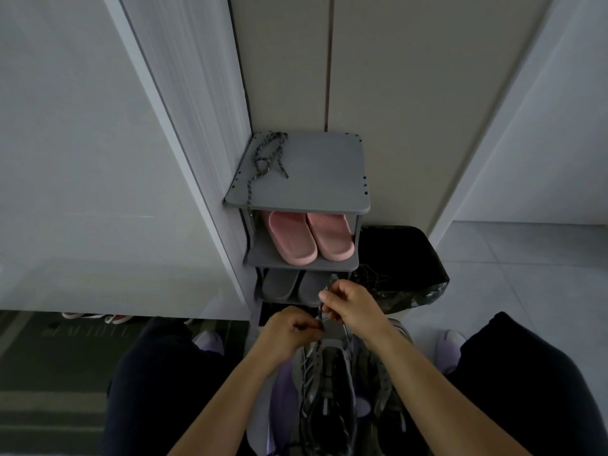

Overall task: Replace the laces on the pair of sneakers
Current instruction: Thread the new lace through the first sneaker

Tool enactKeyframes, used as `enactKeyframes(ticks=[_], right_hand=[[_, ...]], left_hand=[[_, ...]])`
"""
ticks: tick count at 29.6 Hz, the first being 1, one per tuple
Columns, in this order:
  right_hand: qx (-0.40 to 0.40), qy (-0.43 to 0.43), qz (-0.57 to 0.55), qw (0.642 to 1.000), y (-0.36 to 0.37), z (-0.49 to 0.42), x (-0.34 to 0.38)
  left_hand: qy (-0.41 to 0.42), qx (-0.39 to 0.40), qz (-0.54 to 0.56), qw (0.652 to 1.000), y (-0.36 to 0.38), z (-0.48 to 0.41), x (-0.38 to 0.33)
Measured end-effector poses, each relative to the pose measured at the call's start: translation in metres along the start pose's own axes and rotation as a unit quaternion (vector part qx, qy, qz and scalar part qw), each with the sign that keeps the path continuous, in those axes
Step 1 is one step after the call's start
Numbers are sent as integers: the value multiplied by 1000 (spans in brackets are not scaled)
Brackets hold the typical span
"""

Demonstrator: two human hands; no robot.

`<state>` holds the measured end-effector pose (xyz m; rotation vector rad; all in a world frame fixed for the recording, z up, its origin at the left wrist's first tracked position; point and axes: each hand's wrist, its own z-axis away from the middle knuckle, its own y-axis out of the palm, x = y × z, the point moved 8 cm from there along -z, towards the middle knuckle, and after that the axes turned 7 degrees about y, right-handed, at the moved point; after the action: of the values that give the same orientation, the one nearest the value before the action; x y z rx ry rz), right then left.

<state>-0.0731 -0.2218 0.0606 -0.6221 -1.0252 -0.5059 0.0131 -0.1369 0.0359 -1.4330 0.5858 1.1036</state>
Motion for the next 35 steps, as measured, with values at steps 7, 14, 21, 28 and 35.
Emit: enactKeyframes(ticks=[7,14,21,28,35], right_hand=[[2,32,-6,999,11,-3,-16],[-2,80,218,973,12,0,-51],[-42,47,368,928,23,20,-71],[-74,51,284,955,25,24,-76],[-87,45,252,963,23,25,-77]], left_hand=[[-68,-2,100,993,14,5,27],[-138,-94,189,968,15,3,53],[-128,-135,158,970,19,2,63],[-112,-153,138,972,21,3,65],[-127,-162,173,963,21,2,67]])
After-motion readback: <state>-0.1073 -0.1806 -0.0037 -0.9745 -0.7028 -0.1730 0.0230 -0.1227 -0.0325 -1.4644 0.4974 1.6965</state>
